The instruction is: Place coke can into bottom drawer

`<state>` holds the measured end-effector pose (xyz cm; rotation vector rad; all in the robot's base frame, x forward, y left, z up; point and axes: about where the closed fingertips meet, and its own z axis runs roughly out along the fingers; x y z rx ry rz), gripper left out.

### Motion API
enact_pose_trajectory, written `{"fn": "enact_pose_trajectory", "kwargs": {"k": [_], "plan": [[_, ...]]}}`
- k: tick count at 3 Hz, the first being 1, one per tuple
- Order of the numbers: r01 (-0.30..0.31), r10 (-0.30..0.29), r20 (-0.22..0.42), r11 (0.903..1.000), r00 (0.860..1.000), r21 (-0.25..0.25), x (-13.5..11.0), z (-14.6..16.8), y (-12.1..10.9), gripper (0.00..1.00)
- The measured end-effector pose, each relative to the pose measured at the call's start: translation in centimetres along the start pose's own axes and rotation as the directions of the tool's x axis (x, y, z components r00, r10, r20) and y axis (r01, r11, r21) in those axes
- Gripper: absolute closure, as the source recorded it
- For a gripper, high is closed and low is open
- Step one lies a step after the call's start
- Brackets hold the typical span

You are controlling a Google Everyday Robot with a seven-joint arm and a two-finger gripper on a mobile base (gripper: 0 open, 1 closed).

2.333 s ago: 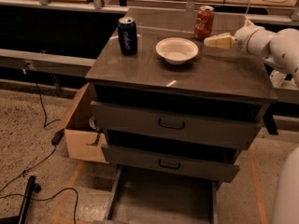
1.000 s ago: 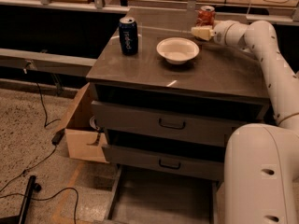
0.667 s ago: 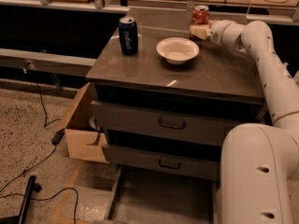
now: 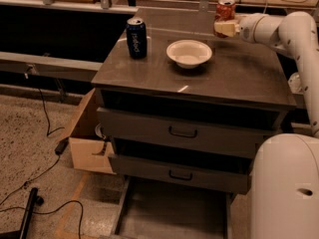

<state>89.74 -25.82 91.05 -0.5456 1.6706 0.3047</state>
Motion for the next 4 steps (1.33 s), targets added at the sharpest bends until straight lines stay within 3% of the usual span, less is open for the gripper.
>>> {"fn": "enact_pose_trajectory", "kwargs": {"k": [1,2,3,4], "plan": [[-0.005,0.004,-0.028,0.9992,1.0,-0.039,-0.5,-5.3,-0.2,1.0],[-0.04,0.037,-0.03,0.9908,0.999,-0.13,-0.4,-10.3,1.3,1.0],[-0.053,0.048,-0.037,0.9852,0.998,-0.163,0.1,-11.3,2.0,1.0],[-0.053,0.048,-0.037,0.9852,0.998,-0.163,0.1,-11.3,2.0,1.0]]}}
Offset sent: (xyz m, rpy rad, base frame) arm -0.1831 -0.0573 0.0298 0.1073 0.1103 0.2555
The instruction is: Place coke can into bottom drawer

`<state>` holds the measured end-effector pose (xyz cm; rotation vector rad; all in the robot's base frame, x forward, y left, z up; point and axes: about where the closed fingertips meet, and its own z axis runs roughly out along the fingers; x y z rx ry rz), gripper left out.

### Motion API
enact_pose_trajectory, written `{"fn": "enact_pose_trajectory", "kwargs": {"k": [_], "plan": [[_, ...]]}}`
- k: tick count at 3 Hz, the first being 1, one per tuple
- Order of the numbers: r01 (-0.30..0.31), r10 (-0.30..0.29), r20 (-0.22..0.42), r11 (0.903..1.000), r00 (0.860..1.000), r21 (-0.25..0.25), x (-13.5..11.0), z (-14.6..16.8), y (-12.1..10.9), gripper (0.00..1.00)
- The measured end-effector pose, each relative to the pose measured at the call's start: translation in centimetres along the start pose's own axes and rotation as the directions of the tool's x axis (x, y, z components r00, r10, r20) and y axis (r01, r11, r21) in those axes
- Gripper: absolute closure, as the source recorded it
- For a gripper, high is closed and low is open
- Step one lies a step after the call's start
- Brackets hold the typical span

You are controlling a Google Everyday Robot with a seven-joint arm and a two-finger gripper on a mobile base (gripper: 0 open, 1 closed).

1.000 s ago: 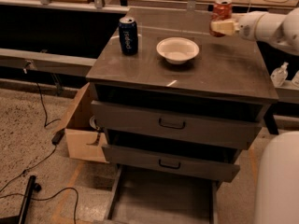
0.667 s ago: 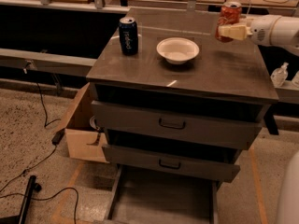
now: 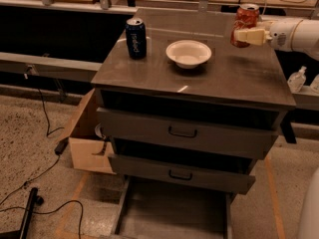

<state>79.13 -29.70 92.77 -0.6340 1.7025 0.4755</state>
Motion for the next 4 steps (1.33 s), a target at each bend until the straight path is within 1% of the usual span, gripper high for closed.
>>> {"fn": "enact_pose_trajectory", "kwargs": {"k": [1,2,3,4], "plan": [[0.02,-0.02,-0.003,0.9997,1.0,-0.016,-1.4,-2.5,1.6,1.0],[0.07,-0.07,0.0,0.9974,0.998,-0.013,-4.0,-7.7,5.0,1.0],[0.064,-0.063,0.008,0.9966,0.998,-0.053,-4.4,-11.6,10.2,1.0],[0.026,-0.028,-0.014,0.9904,1.0,-0.136,-1.9,-14.1,14.8,1.0]]}}
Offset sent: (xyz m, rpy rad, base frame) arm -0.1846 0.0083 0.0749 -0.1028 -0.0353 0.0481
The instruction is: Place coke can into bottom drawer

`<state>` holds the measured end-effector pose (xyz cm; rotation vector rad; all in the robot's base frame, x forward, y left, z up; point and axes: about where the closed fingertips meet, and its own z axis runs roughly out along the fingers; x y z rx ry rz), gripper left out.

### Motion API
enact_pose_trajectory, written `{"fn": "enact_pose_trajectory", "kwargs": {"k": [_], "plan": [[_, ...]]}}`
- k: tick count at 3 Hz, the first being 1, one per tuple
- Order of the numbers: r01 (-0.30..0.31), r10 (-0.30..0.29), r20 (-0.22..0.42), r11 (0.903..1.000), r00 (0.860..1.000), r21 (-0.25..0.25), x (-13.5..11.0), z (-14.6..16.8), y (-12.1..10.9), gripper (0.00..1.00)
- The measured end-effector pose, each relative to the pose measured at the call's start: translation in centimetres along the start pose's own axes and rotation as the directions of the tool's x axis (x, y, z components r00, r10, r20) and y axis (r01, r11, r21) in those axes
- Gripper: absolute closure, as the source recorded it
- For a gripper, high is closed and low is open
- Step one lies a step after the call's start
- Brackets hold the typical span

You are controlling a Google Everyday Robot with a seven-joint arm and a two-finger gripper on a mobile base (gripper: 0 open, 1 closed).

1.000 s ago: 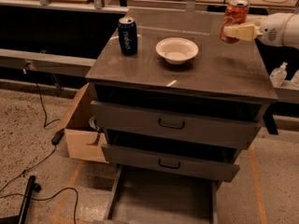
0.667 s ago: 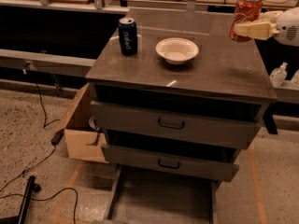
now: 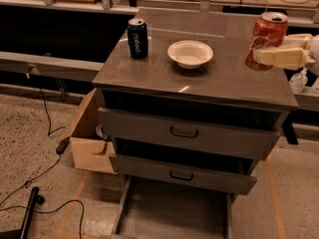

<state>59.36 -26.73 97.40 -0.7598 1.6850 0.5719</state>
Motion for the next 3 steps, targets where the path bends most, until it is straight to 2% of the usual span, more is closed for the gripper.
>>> {"fn": "enact_pose_trajectory", "kwargs": {"k": [1,3], "plan": [[-0.034,0.032,-0.027,0.9967,0.999,-0.073,1.72,-1.54,3.67,1.0],[-0.032,0.028,-0.044,0.9952,0.999,-0.092,2.11,-1.47,4.41,1.0]]}}
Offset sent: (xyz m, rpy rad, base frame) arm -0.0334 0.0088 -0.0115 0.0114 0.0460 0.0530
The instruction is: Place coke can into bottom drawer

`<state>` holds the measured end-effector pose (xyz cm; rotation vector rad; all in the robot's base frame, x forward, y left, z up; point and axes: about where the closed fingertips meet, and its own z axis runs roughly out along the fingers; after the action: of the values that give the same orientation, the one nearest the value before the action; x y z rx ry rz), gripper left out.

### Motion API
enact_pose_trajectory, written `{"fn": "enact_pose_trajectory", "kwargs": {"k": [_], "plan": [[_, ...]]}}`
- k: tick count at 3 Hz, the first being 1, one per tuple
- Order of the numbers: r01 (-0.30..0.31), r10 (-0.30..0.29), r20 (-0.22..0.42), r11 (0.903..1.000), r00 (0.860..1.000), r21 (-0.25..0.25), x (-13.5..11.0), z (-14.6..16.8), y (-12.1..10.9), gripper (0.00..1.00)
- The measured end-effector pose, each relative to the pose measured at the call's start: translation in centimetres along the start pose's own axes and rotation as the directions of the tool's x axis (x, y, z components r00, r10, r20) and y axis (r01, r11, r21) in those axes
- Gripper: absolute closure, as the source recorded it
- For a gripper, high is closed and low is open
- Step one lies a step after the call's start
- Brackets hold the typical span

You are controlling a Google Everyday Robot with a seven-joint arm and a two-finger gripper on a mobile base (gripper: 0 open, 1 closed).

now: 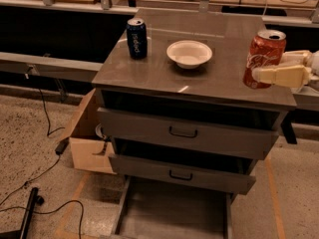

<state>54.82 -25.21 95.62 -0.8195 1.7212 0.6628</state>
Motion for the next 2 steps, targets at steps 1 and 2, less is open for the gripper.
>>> {"fn": "enact_pose_trajectory", "kwargs": {"k": [1,2], "plan": [[-0.025,0.025,-0.006,0.9995,1.0,-0.017,1.0,-0.3,1.7,1.0],[-0.082,0.084,0.018,0.9918,0.996,-0.098,5.0,-1.2,8.9,1.0]]}}
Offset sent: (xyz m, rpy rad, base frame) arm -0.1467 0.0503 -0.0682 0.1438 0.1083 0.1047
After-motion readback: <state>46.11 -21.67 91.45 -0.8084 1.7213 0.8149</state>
